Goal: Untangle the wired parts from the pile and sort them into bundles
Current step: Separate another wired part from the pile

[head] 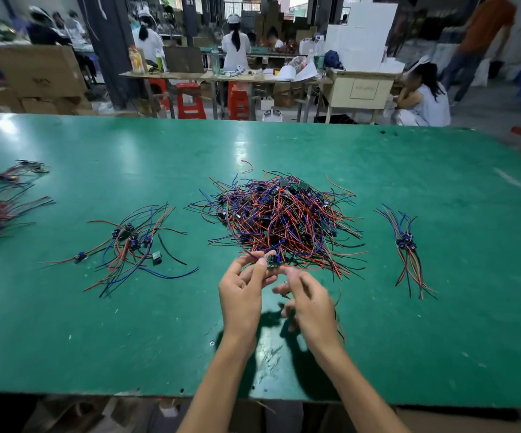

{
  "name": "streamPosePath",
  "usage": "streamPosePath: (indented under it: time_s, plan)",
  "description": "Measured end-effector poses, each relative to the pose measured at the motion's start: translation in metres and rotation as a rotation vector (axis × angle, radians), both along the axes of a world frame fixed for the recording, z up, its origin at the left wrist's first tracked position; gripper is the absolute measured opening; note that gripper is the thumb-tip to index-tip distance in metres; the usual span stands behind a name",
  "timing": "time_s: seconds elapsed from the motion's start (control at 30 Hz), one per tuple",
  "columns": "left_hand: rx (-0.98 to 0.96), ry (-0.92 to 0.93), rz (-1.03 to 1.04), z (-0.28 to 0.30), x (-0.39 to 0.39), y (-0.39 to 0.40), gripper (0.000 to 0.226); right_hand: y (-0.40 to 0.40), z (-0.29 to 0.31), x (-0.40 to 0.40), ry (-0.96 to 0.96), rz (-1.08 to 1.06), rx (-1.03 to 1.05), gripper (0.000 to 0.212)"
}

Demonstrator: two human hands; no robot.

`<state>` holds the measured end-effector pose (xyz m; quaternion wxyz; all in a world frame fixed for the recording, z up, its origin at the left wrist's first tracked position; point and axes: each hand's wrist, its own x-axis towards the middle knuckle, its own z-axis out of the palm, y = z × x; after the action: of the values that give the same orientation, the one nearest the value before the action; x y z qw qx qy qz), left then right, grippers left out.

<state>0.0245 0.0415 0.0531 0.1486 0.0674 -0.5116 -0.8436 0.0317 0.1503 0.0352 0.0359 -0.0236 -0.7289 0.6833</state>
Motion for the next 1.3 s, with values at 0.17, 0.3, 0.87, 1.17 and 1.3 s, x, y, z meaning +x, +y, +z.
streamPosePath:
  time_s: [0.17, 0.3, 0.87, 1.17, 1.3]
  plan:
    - [-0.034, -0.062, 0.006, -0.012, 0.003, -0.008, 0.012, -0.008, 0.005, -0.023, -0.05, -0.125, -0.34, 0.019]
    - [0.134, -0.188, 0.054, -0.015, -0.004, -0.027, 0.017, -0.004, -0.003, -0.028, -0.1, -0.165, -0.448, 0.012]
    - [-0.133, -0.184, -0.581, -0.015, -0.003, -0.053, 0.04, 0.037, 0.017, -0.056, -0.06, 0.329, -0.106, 0.007]
    - [-0.139, -0.214, -0.513, -0.025, -0.007, -0.015, 0.028, 0.028, -0.011, -0.041, 0.139, 0.086, 0.13, 0.01]
    - [-0.105, -0.258, -0.501, -0.029, -0.004, -0.014, 0.021, 0.02, -0.021, -0.029, 0.063, -0.04, 0.06, 0.019]
